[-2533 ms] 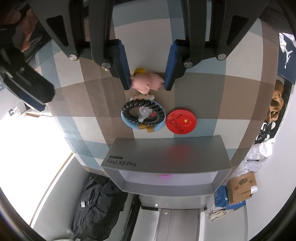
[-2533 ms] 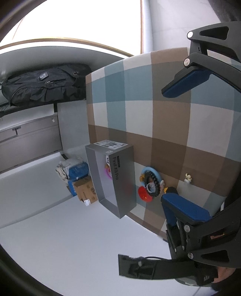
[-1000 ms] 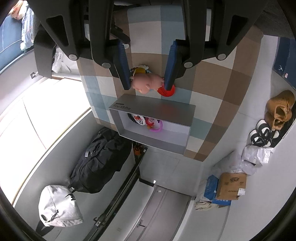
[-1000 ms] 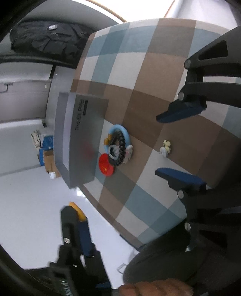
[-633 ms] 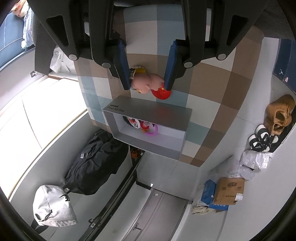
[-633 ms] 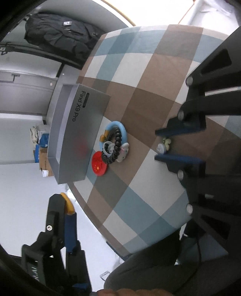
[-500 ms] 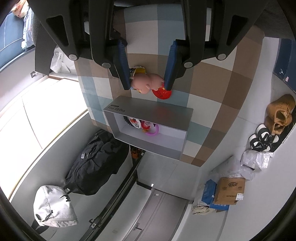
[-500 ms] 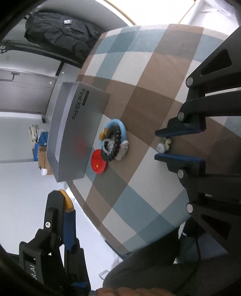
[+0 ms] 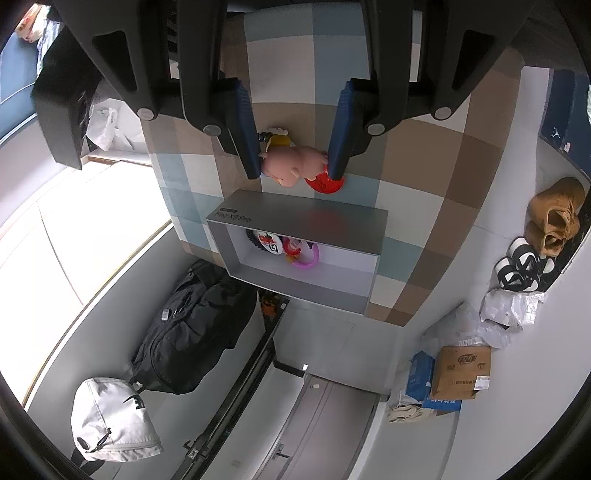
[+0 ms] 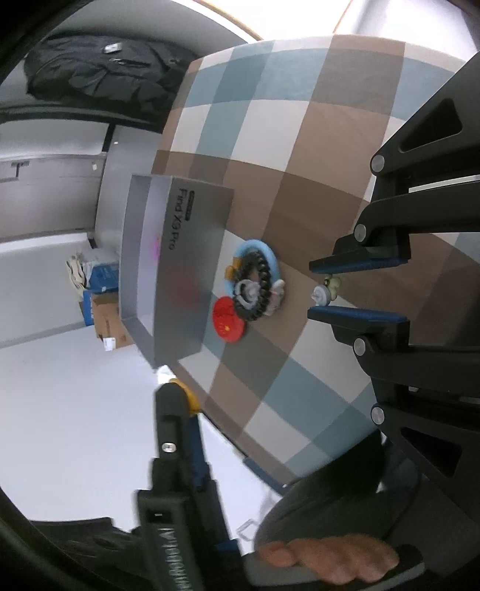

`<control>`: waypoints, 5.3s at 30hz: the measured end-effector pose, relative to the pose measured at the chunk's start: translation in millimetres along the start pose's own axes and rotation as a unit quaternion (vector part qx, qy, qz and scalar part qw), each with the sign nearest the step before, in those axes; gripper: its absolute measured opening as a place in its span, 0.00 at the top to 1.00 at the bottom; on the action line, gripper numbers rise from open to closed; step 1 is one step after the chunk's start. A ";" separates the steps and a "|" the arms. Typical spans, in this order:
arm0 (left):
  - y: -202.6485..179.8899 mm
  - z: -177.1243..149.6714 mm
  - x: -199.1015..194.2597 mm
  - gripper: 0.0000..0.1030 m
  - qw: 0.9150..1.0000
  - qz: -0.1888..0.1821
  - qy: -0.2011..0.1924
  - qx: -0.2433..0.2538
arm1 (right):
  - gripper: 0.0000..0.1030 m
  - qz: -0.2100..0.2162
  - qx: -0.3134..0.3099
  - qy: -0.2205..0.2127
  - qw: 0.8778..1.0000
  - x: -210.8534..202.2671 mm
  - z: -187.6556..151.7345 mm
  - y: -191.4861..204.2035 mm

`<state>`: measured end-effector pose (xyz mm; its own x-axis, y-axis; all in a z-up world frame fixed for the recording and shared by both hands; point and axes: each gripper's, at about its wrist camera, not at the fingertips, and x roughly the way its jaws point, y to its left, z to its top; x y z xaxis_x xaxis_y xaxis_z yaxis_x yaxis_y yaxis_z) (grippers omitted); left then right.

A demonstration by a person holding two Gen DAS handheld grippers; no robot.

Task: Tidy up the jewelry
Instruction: 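Lift the pig with the left gripper while the right gripper grasps the white trinket, then carry the pig and white trinket over the grey box with both grippers, then open both grippers to drop the items into the box and lift away, then lower the right gripper and grasp the black bead bracelet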

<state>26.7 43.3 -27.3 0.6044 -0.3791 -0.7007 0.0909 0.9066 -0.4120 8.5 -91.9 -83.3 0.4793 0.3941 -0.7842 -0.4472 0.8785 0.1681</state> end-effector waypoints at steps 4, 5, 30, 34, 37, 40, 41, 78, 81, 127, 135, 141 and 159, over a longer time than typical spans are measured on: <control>-2.4 2.6 0.5 0.70 1.000 0.007 -0.001 0.006 | 0.84 0.009 0.014 -0.012 1.000 -6.1 10.1 -5.6; -3.1 3.7 0.5 0.70 1.000 0.010 -0.002 0.007 | 0.84 0.012 0.018 -0.016 1.000 -7.8 13.6 -7.3; -10.7 65.7 35.6 0.70 0.999 0.027 -0.001 0.028 | 0.84 0.029 -0.003 -0.101 0.994 -17.8 133.6 -42.4; -9.6 77.3 46.4 0.70 0.999 0.024 0.004 0.031 | 0.84 0.036 0.002 -0.095 0.995 -4.2 147.0 -50.8; -10.1 82.7 56.1 0.70 0.999 0.021 0.009 0.033 | 0.84 0.041 0.008 -0.091 0.995 7.0 152.4 -58.4; -7.7 85.5 67.0 0.70 0.999 0.021 0.020 0.033 | 0.84 0.042 0.015 -0.088 0.995 15.6 154.2 -66.2; -6.5 86.2 69.8 0.70 0.999 0.023 0.022 0.032 | 0.84 0.044 0.021 -0.086 0.995 18.4 154.1 -69.6; -3.9 89.1 89.4 0.41 0.999 -0.010 0.037 0.006 | 0.36 0.039 0.068 -0.090 0.993 30.7 150.7 -92.4; -4.1 87.2 89.0 0.41 0.999 -0.002 0.037 0.007 | 0.34 0.034 0.068 -0.092 0.993 29.8 152.2 -92.4; 10.6 28.8 8.2 0.12 0.994 0.089 -0.048 -0.030 | 0.00 0.014 0.022 -0.086 0.996 -6.3 63.8 -41.0; 15.7 14.0 4.8 0.12 0.994 0.096 -0.033 -0.037 | 0.00 0.037 0.058 -0.041 0.997 8.4 47.4 -41.0; 25.8 12.8 2.1 0.12 0.993 0.099 -0.034 -0.050 | 0.13 0.043 0.077 -0.019 0.996 17.8 39.9 -36.6; 53.6 16.2 0.4 0.12 0.992 0.081 -0.032 -0.090 | 0.43 -0.017 0.026 0.002 1.000 55.6 41.1 2.0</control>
<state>44.6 94.7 -40.2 0.6491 -0.2138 -0.7301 -0.1505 0.9046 -0.3987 65.2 -57.1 -102.1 0.4907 0.3620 -0.7925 -0.3910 0.9044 0.1710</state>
